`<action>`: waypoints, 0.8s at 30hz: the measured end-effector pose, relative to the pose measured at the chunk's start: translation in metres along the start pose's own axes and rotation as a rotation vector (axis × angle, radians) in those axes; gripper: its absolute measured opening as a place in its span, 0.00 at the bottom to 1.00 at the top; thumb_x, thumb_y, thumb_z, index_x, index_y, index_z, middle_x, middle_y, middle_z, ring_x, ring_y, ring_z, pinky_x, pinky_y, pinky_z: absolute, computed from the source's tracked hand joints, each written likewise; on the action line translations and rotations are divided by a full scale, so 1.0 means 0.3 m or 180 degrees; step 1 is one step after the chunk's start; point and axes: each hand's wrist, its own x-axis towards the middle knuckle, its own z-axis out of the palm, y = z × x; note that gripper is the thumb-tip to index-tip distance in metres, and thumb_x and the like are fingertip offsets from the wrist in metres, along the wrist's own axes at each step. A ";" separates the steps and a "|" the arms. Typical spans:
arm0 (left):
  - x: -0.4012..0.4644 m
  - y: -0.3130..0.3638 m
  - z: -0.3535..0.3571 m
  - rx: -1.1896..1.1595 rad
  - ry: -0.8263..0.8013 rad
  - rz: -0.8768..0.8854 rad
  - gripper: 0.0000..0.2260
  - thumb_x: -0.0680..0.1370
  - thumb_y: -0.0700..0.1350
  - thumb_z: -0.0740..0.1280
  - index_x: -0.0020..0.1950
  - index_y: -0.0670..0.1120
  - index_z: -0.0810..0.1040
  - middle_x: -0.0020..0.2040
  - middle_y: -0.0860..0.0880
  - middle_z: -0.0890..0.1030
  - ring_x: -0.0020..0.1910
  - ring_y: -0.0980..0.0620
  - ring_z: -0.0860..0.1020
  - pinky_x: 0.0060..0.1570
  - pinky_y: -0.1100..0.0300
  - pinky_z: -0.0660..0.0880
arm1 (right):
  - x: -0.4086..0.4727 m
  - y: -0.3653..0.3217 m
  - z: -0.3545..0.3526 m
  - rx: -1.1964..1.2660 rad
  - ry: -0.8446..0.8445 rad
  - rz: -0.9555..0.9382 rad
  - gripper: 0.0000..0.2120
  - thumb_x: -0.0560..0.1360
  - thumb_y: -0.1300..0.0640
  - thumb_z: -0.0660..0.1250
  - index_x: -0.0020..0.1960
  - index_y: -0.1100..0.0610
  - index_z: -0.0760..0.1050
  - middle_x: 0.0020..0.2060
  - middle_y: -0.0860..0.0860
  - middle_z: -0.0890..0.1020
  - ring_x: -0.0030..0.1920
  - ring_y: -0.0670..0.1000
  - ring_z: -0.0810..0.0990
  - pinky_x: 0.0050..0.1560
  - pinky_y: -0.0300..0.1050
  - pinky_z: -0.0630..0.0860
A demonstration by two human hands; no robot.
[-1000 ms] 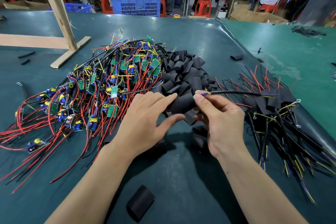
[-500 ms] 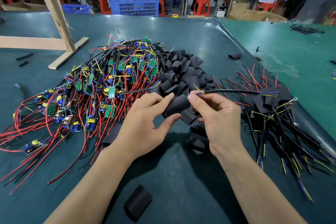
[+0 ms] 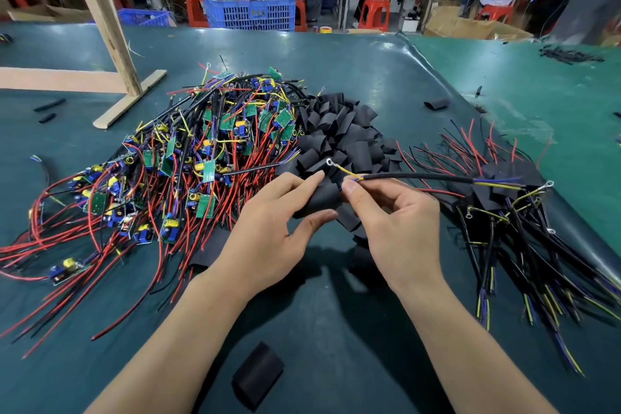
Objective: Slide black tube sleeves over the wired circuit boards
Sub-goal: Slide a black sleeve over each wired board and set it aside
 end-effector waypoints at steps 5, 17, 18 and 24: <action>0.003 0.003 -0.002 0.0407 -0.0014 0.0028 0.25 0.79 0.52 0.65 0.70 0.38 0.73 0.48 0.45 0.78 0.45 0.43 0.76 0.46 0.43 0.74 | -0.005 -0.010 0.000 -0.0419 0.0099 -0.0257 0.05 0.74 0.59 0.73 0.41 0.54 0.86 0.35 0.42 0.85 0.39 0.45 0.84 0.45 0.45 0.80; 0.021 0.029 -0.017 0.1793 -0.0437 0.0157 0.25 0.72 0.44 0.65 0.68 0.38 0.75 0.47 0.42 0.79 0.46 0.39 0.78 0.43 0.47 0.74 | -0.035 -0.004 0.038 -0.0241 0.0043 -0.0105 0.10 0.75 0.59 0.72 0.38 0.47 0.84 0.34 0.40 0.85 0.36 0.38 0.81 0.43 0.34 0.78; 0.022 0.032 -0.015 0.1812 -0.0435 0.0093 0.26 0.69 0.42 0.68 0.67 0.38 0.76 0.47 0.42 0.80 0.45 0.39 0.78 0.43 0.47 0.73 | -0.036 -0.005 0.039 -0.0116 0.0048 -0.0017 0.11 0.75 0.59 0.72 0.37 0.46 0.84 0.34 0.41 0.85 0.36 0.39 0.81 0.43 0.35 0.78; 0.018 0.041 0.009 0.2076 -0.0379 0.0056 0.25 0.64 0.40 0.75 0.61 0.39 0.79 0.43 0.43 0.79 0.41 0.40 0.77 0.41 0.49 0.72 | -0.033 0.014 0.033 -0.0224 0.0058 -0.0038 0.06 0.73 0.56 0.74 0.38 0.48 0.83 0.29 0.51 0.82 0.31 0.53 0.78 0.36 0.44 0.77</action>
